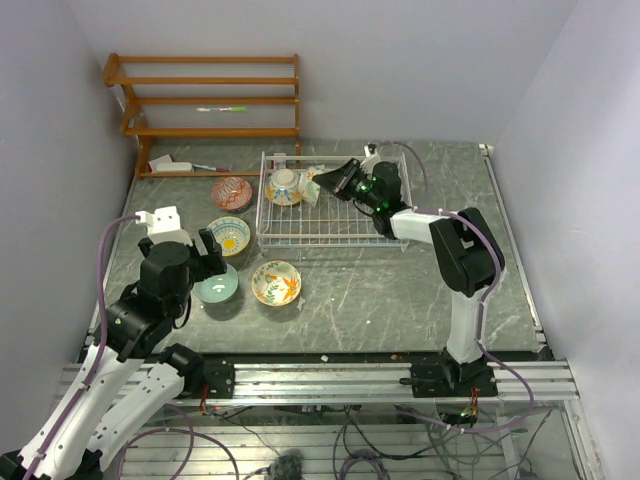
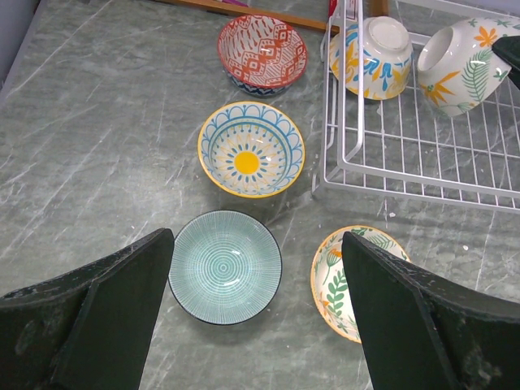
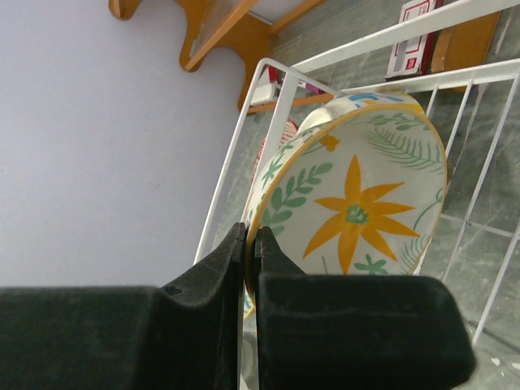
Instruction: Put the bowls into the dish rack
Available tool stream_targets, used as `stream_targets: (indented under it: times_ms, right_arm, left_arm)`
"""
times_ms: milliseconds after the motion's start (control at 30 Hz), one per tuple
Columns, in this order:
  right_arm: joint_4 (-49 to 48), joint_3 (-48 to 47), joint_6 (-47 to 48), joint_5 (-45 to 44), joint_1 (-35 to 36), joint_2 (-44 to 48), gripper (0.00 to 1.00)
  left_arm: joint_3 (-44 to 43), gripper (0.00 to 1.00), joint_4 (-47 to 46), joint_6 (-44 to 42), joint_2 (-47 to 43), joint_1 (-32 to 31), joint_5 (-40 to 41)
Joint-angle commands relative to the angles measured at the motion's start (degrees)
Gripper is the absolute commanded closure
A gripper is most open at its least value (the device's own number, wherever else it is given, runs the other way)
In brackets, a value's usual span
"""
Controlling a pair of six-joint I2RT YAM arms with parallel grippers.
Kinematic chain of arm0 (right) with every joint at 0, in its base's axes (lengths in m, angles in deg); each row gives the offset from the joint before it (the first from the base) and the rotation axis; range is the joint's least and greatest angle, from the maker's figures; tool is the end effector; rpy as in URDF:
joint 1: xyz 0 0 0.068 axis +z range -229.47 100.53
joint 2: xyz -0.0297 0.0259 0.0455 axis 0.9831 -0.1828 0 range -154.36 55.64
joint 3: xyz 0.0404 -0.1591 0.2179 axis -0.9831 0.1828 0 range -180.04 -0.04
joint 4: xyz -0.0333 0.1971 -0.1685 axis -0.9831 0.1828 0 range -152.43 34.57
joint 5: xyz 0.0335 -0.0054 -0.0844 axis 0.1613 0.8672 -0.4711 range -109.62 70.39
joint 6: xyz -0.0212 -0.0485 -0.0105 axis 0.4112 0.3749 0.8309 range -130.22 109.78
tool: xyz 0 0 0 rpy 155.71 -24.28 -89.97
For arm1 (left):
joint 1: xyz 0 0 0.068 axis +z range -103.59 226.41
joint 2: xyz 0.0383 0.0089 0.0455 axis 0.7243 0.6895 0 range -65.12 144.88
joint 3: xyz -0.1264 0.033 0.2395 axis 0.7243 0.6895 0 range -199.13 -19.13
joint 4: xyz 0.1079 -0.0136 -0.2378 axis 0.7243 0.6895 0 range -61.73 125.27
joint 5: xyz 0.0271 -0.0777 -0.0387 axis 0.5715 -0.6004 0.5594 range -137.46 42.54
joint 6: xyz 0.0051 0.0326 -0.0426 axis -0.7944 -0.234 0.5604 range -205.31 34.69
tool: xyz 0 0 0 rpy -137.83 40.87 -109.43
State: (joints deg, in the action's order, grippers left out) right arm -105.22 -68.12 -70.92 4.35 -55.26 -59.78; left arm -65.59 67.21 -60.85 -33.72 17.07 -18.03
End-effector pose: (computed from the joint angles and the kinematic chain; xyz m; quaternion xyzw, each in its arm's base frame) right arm 0.4043 0.1976 0.2040 0.0912 0.7266 0.5605 0.3867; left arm 0.1059 -0.0396 0.3301 -0.1039 0.8158 -0.0489 0.5668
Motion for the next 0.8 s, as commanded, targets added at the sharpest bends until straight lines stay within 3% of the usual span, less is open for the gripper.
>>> stream_targets:
  times_ms: [0,333,767]
  right_arm:
    - [-11.46,-0.07,-4.22,-1.81,-0.13,-3.13,1.0]
    - [-13.53,1.61,-6.34,-4.68,-0.8,-6.86,1.0]
    - [-0.55,3.15,-1.66,-5.82,-2.42,-4.83,0.74]
  left_arm:
    - [-2.01,0.05,-0.17,0.23,0.26,0.43,0.65]
    - [-1.96,0.05,-0.27,0.14,0.28,0.43,0.45]
    - [-1.94,0.05,-0.27,0.1,0.27,0.43,0.6]
